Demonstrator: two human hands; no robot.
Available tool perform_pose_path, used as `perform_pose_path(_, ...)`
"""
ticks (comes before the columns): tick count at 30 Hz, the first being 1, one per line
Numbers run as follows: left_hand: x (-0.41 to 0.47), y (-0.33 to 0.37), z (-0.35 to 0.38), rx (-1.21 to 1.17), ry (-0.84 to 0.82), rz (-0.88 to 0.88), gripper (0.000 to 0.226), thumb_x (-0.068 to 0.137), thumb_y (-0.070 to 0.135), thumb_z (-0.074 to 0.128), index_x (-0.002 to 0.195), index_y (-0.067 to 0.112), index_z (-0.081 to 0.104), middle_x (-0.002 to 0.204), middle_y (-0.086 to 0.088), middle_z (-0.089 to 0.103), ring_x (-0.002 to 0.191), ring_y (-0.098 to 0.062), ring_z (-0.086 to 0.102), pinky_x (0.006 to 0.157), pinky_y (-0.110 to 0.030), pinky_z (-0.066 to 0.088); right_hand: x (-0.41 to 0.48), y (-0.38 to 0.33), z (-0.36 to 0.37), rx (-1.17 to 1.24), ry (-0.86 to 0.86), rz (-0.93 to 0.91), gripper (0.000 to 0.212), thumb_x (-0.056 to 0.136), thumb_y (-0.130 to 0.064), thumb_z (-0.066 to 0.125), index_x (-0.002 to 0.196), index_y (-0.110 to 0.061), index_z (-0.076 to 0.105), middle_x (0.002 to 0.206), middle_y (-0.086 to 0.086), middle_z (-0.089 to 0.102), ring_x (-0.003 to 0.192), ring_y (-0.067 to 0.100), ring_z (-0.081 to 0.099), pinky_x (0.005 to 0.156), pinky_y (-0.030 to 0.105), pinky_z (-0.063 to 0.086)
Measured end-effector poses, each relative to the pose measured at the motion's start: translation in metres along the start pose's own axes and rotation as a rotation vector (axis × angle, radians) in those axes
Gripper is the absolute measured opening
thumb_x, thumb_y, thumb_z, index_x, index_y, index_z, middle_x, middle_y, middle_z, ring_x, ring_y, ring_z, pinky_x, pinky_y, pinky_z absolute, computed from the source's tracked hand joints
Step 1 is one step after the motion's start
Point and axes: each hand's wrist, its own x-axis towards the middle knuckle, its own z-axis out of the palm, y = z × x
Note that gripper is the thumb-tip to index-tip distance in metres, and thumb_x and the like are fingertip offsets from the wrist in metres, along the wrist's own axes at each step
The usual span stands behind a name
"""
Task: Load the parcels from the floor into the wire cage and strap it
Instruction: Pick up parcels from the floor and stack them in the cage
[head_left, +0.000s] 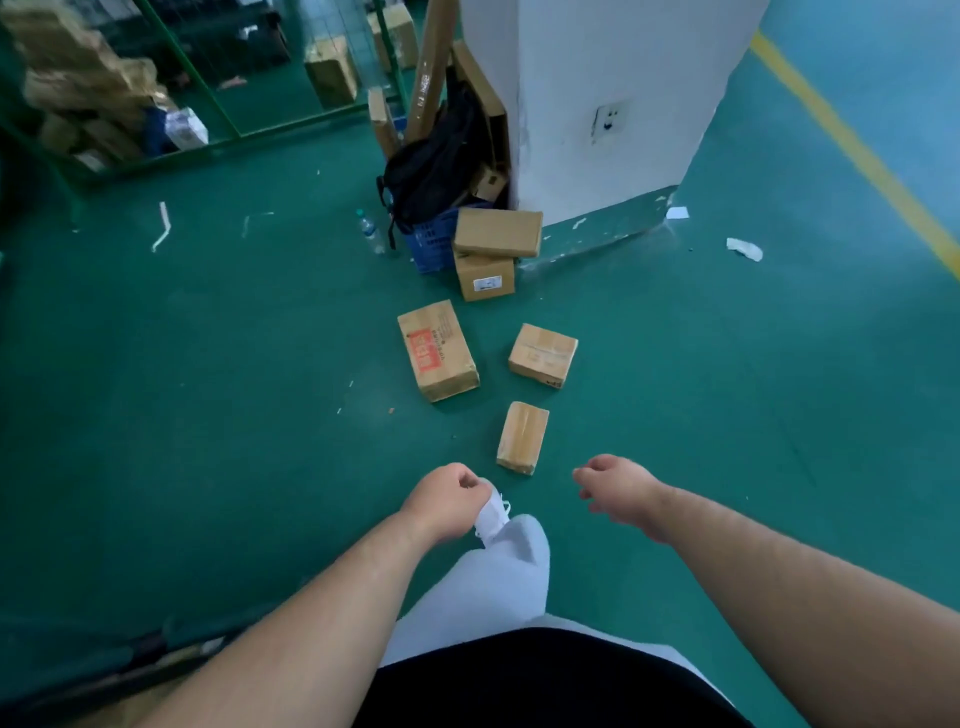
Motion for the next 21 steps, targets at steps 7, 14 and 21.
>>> perform_pose_path(7,0.105,0.047,-0.045,0.222,-0.129,0.029,0.020,0.099,0.039,0.053,0.101,0.022,0.064,0.097,0.006,0.066,0.092,-0.017,0.063,0.081,-0.033,0.052,0.040,-0.049,-0.046,-0.182,0.048,0.039,0.038,0.104,-0.037,0.048,0.133,-0.016,0.061,0.128,0.002,0.064,0.110,0.019,0.059,0.095,0.029,0.047)
perform_pose_path(14,0.164,0.099,-0.068,0.181,-0.159,0.035,0.021,0.099,0.038,0.050,0.105,0.022,0.063,0.102,0.004,0.067,0.098,-0.018,0.064,0.089,-0.039,0.055,0.084,-0.079,-0.093,-0.344,0.030,0.077,0.039,0.102,-0.039,0.048,0.134,-0.020,0.061,0.128,0.001,0.065,0.108,0.020,0.061,0.091,0.030,0.048)
perform_pose_path(21,0.191,0.099,-0.058,0.089,-0.128,-0.133,0.022,0.096,0.037,0.049,0.104,0.021,0.062,0.104,0.001,0.069,0.099,-0.023,0.066,0.084,-0.041,0.053,0.165,-0.121,-0.130,-0.640,-0.153,-0.008,0.033,0.102,-0.042,0.044,0.127,-0.030,0.060,0.117,0.000,0.067,0.098,0.022,0.065,0.078,0.030,0.048)
